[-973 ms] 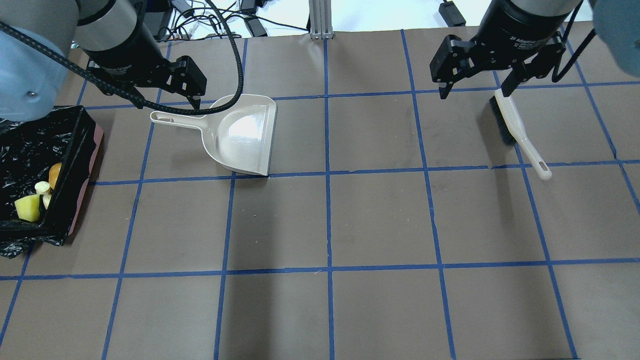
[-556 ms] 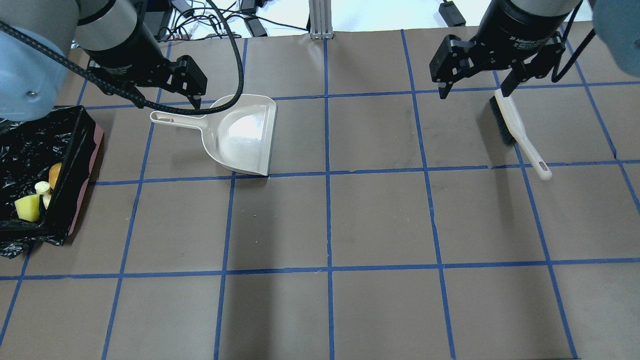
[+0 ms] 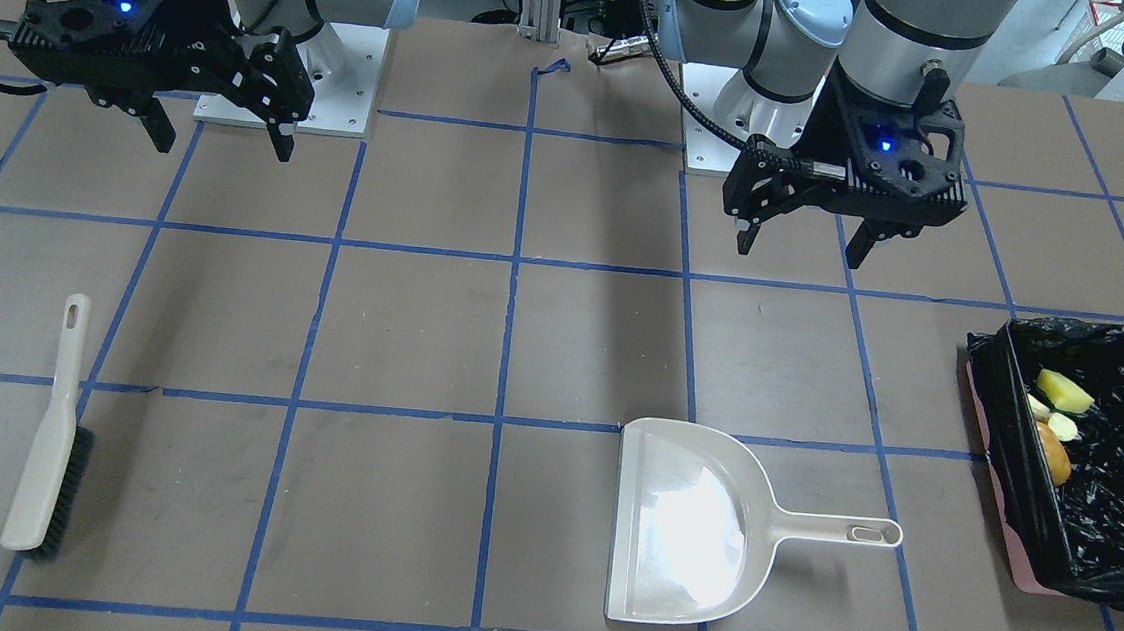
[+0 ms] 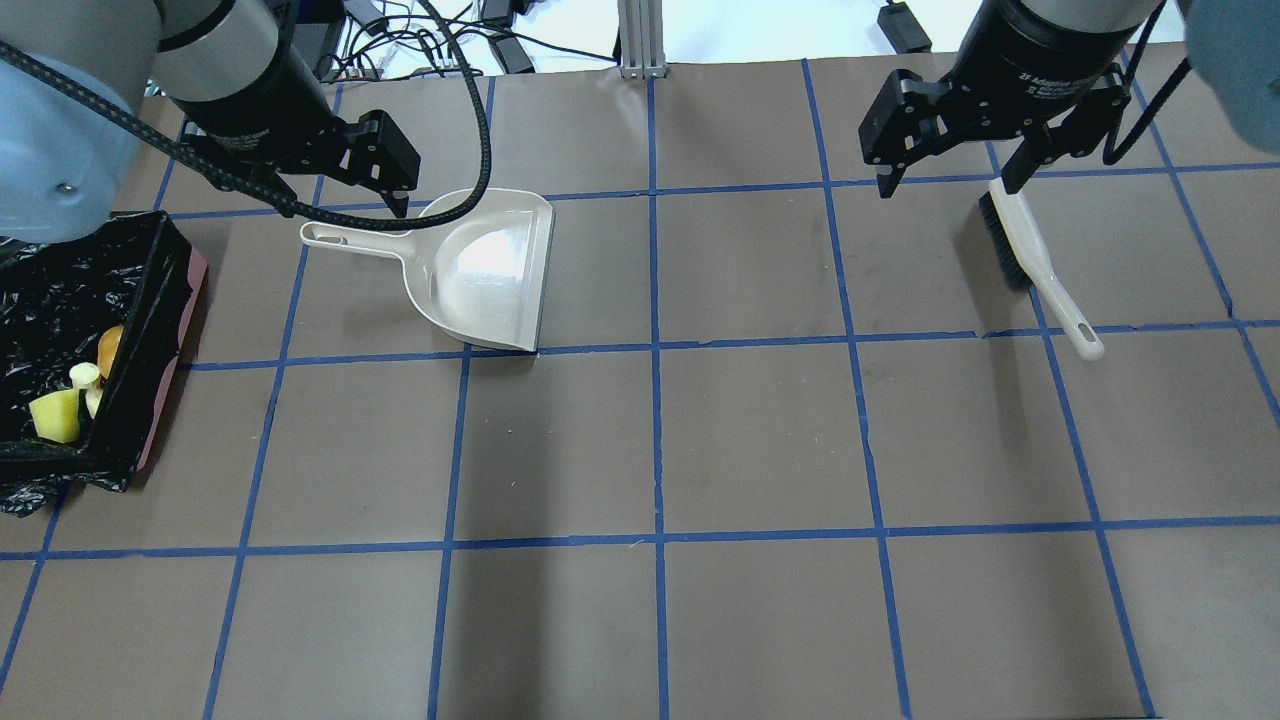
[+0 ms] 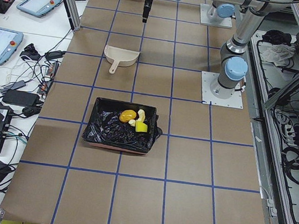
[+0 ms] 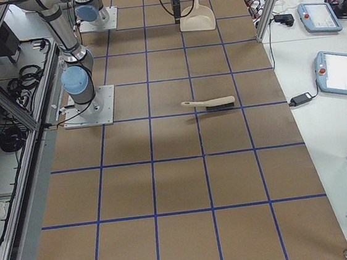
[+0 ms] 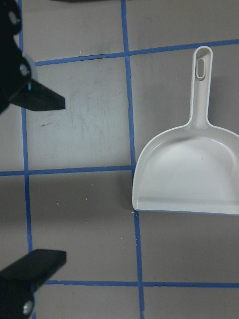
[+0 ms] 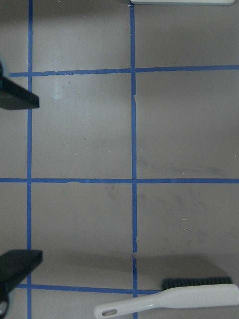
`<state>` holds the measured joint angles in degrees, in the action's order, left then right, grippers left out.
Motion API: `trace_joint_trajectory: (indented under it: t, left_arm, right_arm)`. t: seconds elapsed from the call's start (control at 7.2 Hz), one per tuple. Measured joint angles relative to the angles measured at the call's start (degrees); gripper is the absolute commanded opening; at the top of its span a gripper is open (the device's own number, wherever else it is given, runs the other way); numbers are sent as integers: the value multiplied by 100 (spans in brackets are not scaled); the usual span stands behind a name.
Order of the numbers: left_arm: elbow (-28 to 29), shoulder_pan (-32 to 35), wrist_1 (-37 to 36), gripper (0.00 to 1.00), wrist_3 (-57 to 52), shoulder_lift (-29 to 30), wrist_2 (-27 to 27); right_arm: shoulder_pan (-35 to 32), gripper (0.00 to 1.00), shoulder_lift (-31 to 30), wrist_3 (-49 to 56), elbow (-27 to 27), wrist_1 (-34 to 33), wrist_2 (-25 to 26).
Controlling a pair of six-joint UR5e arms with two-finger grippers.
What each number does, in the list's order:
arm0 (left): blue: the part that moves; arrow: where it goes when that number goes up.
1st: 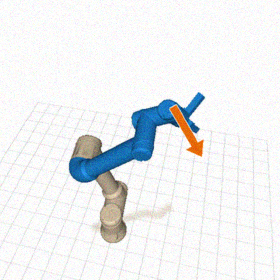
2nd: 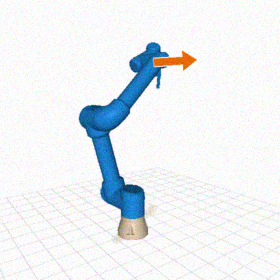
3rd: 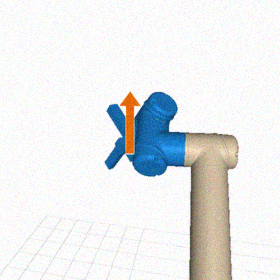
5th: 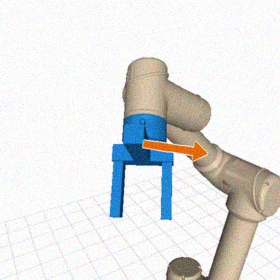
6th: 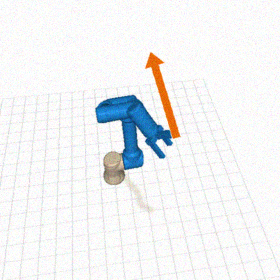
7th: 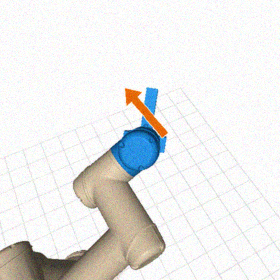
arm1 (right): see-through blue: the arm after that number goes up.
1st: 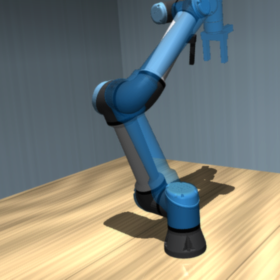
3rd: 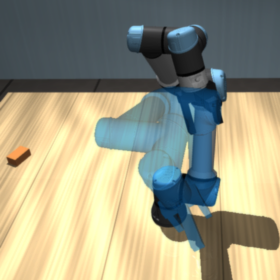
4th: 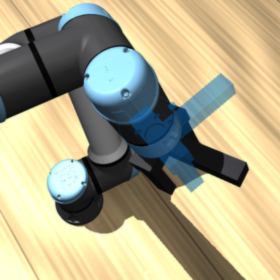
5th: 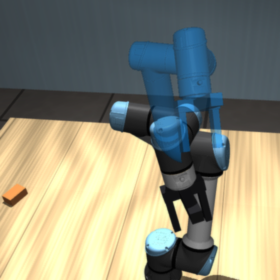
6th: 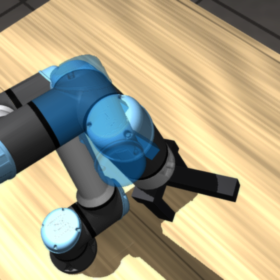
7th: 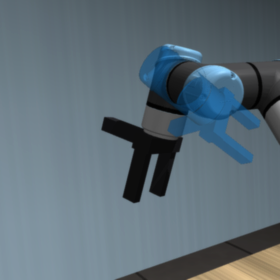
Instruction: Sweep and dump trash into bin
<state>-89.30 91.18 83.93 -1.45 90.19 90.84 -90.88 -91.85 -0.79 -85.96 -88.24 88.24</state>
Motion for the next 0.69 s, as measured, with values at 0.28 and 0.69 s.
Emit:
trace_joint_trajectory:
  t: [0.28, 0.69]
  left_arm:
    - [-5, 5, 8, 100, 7, -17, 0]
    - [-42, 6, 9, 100, -2, -41, -2]
  right_arm:
    - [0, 100, 0, 0, 0, -6, 0]
    - [0, 100, -1, -3, 0, -5, 0]
